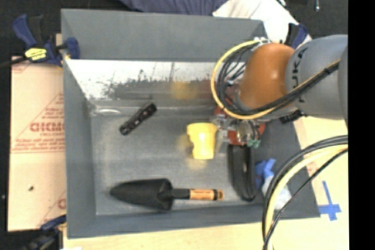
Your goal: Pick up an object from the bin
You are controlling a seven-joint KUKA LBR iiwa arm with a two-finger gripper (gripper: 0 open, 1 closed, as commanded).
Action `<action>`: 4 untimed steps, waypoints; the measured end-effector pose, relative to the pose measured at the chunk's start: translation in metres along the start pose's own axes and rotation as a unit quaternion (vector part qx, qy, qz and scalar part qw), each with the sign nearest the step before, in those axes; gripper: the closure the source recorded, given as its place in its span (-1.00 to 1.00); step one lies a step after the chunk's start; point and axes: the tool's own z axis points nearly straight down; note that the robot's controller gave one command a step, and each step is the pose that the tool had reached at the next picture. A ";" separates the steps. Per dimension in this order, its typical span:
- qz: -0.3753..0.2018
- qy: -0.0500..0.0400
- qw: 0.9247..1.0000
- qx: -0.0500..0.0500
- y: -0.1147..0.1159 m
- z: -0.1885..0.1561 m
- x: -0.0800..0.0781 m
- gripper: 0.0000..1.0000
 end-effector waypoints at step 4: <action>0.008 -0.004 1.000 -0.001 -0.003 -0.009 -0.009 1.00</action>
Offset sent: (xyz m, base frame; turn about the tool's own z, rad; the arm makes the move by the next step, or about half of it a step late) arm 0.0053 0.0070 0.0023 0.0038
